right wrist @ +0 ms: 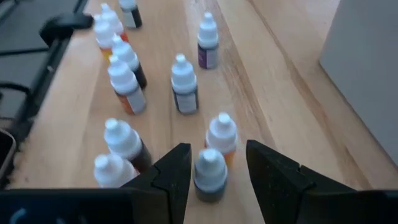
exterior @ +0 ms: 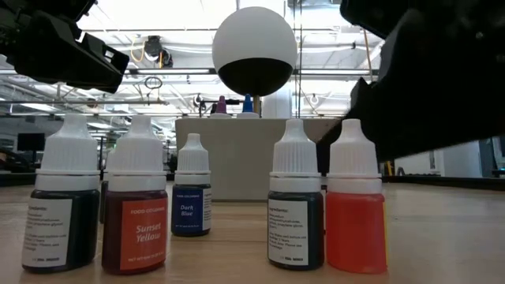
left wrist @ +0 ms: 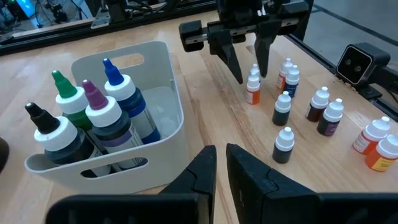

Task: Pick & Place food coloring
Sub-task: Put the small black food coloring bottle into the gray bin

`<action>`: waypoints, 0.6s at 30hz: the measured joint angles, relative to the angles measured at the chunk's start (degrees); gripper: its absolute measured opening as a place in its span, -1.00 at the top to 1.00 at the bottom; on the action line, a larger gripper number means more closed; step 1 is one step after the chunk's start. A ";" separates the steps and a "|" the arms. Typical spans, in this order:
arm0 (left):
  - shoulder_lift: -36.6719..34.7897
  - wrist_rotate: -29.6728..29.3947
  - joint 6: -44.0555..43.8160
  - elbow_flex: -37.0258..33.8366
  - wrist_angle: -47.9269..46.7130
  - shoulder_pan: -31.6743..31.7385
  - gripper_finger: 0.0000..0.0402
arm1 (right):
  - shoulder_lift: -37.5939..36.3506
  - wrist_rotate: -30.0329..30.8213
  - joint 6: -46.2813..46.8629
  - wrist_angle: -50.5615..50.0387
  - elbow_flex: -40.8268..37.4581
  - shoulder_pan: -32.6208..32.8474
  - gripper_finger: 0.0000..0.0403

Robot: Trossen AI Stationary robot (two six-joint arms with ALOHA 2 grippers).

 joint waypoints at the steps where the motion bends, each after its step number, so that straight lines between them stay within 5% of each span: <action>1: 0.00 -0.06 0.01 0.00 -0.02 0.01 0.77 | 0.26 0.00 -0.09 0.74 0.03 -0.14 0.29; 18: 0.00 -1.66 0.02 0.00 -0.02 0.01 0.77 | 1.42 -0.05 -0.16 0.69 0.04 -0.28 0.29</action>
